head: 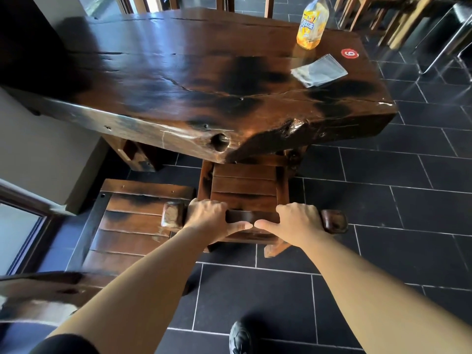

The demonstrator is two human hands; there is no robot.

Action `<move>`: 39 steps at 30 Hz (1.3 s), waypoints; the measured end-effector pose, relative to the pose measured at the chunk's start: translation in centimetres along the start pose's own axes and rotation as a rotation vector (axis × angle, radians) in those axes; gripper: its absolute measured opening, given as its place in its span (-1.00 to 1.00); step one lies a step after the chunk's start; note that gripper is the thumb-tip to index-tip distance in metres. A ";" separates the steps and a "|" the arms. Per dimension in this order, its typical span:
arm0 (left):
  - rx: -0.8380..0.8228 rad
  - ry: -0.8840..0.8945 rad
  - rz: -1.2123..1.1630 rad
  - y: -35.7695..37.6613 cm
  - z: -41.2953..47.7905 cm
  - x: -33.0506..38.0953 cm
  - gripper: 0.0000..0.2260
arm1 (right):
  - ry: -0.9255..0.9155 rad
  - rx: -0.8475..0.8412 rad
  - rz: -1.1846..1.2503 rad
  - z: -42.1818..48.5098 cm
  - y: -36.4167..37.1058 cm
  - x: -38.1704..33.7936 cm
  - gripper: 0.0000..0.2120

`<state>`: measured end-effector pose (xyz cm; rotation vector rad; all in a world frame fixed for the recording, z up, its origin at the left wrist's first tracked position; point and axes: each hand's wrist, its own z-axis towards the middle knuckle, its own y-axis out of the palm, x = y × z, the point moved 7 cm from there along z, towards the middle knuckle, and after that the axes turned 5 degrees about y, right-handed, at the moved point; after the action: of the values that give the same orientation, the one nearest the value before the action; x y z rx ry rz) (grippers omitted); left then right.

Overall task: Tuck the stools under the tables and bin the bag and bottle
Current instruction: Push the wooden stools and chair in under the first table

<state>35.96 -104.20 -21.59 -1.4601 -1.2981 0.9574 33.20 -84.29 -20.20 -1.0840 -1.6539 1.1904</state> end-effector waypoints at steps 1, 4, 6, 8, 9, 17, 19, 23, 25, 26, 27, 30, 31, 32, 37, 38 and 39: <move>-0.001 -0.002 0.001 0.0 0.0 0.0 -0.17 | -0.002 -0.016 0.006 0.0 0.0 0.0 -0.22; -0.071 -0.002 -0.033 -0.1 -0.2 0.0 -0.20 | 0.010 -0.108 0.019 -0.1 0.1 0.0 -0.21; -0.127 -0.013 -0.136 -0.7 -0.6 -0.1 -0.28 | 0.052 -0.204 0.074 -0.3 0.0 0.1 -0.23; -0.142 -0.017 -0.248 -1.9 -1.6 0.0 -0.45 | 0.104 -0.272 0.161 -0.8 -0.6 0.0 -0.31; -0.130 -0.008 -0.253 -2.7 -2.3 0.1 -0.49 | 0.111 -0.270 0.192 -1.1 -1.3 -0.3 -0.37; -0.073 -0.062 -0.289 -7.7 -10.5 0.3 -0.57 | 0.015 -0.197 0.339 -5.8 -6.0 -4.2 -0.48; -0.078 -0.112 -0.345 -7.5 -13.5 0.3 -0.57 | 0.019 -0.211 0.381 -7.1 -6.5 -5.2 -0.51; -0.116 -0.144 -0.330 -6.6 -18.1 -2.0 -0.65 | -0.004 -0.225 0.391 -9.5 -7.8 -7.8 -0.46; -0.108 -0.163 -0.300 -6.8 -19.8 -4.5 -0.60 | -0.010 -0.231 0.415 -10.4 -8.4 -9.4 -0.44; -0.090 -0.169 -0.289 -6.9 -20.4 -5.9 -0.56 | -0.019 -0.233 0.427 -10.9 -8.6 -10.4 -0.43; -0.079 -0.179 -0.287 -6.9 -21.1 -7.2 -0.52 | -0.022 -0.236 0.441 -11.3 -8.8 -11.3 -0.43; -0.079 -0.171 -0.312 -6.8 -22.6 -10.9 -0.51 | -0.012 -0.241 0.420 -12.4 -9.2 -14.3 -0.46; -0.088 -0.157 -0.327 -6.7 -23.2 -12.0 -0.51 | -0.004 -0.240 0.411 -12.7 -9.4 -15.4 -0.46; -0.098 -0.142 -0.332 -6.6 -23.7 -13.2 -0.50 | 0.008 -0.240 0.411 -13.0 -9.4 -16.6 -0.46; -0.120 -0.054 -0.272 -5.8 -26.7 -19.9 -0.51 | 0.069 -0.221 0.421 -14.4 -11.2 -24.8 -0.50; -0.130 -0.023 -0.248 -5.7 -27.4 -21.1 -0.51 | 0.082 -0.215 0.427 -14.8 -11.7 -26.6 -0.52; -0.137 0.010 -0.226 -5.6 -28.2 -22.3 -0.50 | 0.099 -0.213 0.427 -15.4 -12.0 -28.5 -0.53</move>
<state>58.28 -130.17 -9.37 -1.3826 -1.5097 0.7248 54.10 -109.24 -8.68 -1.6651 -1.5417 1.2151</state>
